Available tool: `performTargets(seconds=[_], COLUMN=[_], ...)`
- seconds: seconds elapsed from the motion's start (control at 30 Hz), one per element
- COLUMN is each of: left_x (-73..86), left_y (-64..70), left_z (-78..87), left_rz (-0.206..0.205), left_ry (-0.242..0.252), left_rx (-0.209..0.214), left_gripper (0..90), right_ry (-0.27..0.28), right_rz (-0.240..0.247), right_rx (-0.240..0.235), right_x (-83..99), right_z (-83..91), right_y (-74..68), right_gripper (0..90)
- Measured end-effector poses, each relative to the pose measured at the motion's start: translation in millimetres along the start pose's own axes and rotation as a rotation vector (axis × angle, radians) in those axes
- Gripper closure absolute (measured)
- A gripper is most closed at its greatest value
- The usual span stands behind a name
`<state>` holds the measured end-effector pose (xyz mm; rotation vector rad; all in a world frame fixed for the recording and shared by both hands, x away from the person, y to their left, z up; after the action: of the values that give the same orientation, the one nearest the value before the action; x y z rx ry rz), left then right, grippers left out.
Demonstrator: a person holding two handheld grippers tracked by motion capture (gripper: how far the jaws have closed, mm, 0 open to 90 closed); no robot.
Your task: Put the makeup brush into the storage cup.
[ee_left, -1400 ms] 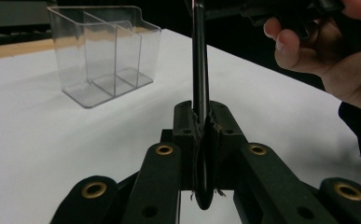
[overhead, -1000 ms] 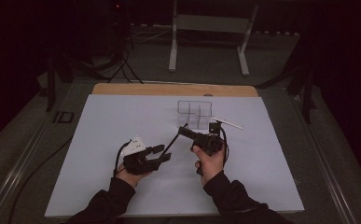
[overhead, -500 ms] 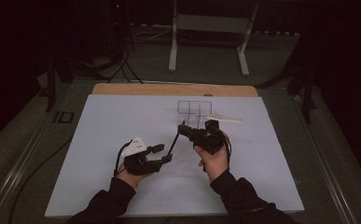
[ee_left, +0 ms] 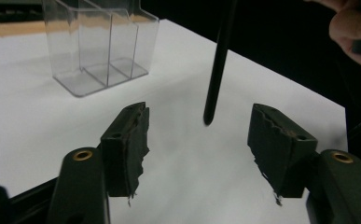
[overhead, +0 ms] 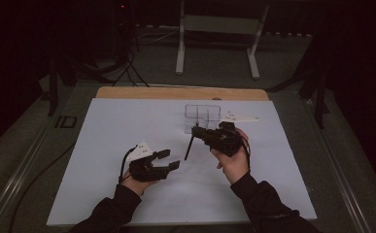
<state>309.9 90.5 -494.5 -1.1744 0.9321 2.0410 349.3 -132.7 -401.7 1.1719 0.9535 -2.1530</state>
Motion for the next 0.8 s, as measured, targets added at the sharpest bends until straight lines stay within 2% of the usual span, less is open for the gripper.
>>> performTargets(seconds=[0.2,0.27,0.47,0.63,0.67,0.8], left_x=[0.5,1.0,0.2,0.7,1.1,2.1], left_y=[-1.4,-1.4,-1.2,-0.7,-0.2,3.3], left_z=[-1.2,-1.8,-1.7,-2.0,-1.7,-1.9], left_rz=[0.043,0.055,0.072,0.088,0.085,0.03], left_ry=[-0.018,-0.024,-0.022,-0.036,-0.037,-0.054], left_rx=[0.002,0.005,0.007,0.019,0.029,0.023], left_gripper=[32.4,29.2,25.5,17.1,16.7,9.6], right_ry=[0.0,0.002,0.018,0.047,0.05,0.074], right_rz=[0.043,0.076,0.112,0.139,0.142,0.155], right_rx=[0.021,0.05,0.087,0.109,0.112,0.132], right_x=[-6.1,-10.0,-19.6,-29.8,-32.0,-39.8], right_z=[12.9,22.3,40.2,53.7,55.7,60.9], right_y=[4.5,7.3,13.9,16.9,17.5,20.8], right_gripper=[84.3,84.4,84.4,84.4,84.3,84.3])
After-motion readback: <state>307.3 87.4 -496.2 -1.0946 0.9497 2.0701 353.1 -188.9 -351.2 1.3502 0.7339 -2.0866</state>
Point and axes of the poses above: each handheld gripper's, and its own axes: z roughly backward along the jaws, x roughly out of its underside, y roughly to its right, the point moved 3 cm from there along -z, roughly forward along the jaws
